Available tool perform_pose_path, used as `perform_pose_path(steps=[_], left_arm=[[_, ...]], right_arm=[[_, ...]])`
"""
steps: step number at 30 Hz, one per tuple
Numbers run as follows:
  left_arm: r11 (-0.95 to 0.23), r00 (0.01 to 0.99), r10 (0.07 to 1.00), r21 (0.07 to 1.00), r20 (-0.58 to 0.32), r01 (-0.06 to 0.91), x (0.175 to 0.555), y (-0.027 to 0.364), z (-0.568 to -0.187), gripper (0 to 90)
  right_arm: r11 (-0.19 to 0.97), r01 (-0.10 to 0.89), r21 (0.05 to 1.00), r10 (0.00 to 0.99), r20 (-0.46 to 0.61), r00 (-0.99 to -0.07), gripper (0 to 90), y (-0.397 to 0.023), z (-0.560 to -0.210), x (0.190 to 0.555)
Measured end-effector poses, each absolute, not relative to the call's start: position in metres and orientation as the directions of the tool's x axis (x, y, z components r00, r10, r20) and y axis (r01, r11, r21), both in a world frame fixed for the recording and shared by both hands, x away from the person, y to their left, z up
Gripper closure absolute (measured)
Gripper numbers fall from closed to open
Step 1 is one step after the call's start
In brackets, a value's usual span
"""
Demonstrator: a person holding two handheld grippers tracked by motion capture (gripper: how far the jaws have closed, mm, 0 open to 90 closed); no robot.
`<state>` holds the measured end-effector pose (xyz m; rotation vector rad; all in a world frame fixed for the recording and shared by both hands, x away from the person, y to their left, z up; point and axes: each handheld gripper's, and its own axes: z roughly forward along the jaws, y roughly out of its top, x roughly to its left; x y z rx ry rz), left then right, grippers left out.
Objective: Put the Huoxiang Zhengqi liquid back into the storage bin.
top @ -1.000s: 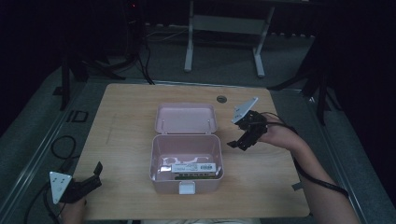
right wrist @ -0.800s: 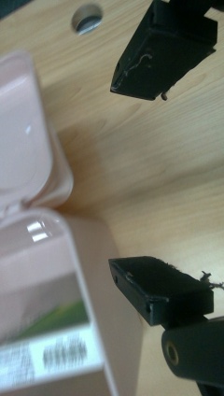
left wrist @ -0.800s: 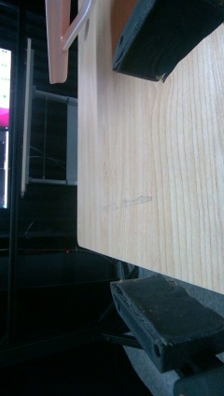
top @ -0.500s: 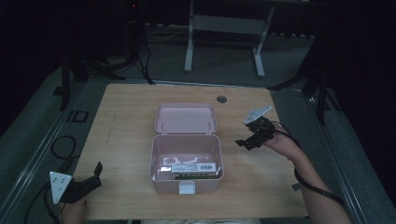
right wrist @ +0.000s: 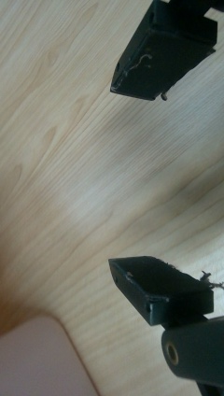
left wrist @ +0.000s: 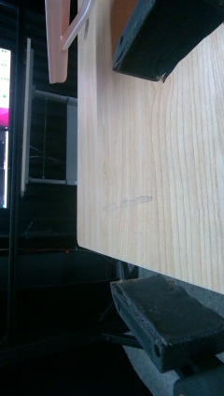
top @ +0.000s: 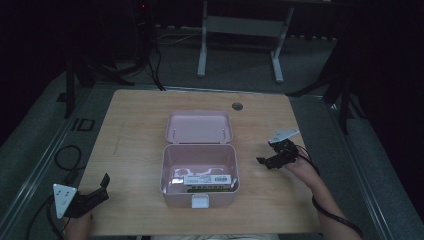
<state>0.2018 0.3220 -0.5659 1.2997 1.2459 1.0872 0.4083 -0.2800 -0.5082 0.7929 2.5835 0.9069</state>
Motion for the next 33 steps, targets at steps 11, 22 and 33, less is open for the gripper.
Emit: perform_pose_path(steps=[11,22,33], left_arm=[[0.021,0.067,0.997,0.994,-0.029,0.107,0.202,0.322,-0.566,0.2],[0.022,0.065,0.997,0.994,-0.029,0.108,0.202,0.322,-0.566,0.2],[0.022,0.067,0.997,0.994,-0.029,0.108,0.202,0.322,-0.566,0.2]], right_arm=[[0.526,0.459,0.716,0.719,-0.086,-0.690,13.5,-0.312,-0.533,0.401],[0.409,0.477,0.778,0.816,-0.078,-0.573,13.1,-0.330,-0.545,0.393],[0.328,0.502,0.801,0.884,-0.073,-0.461,13.1,-0.345,-0.549,0.388]])
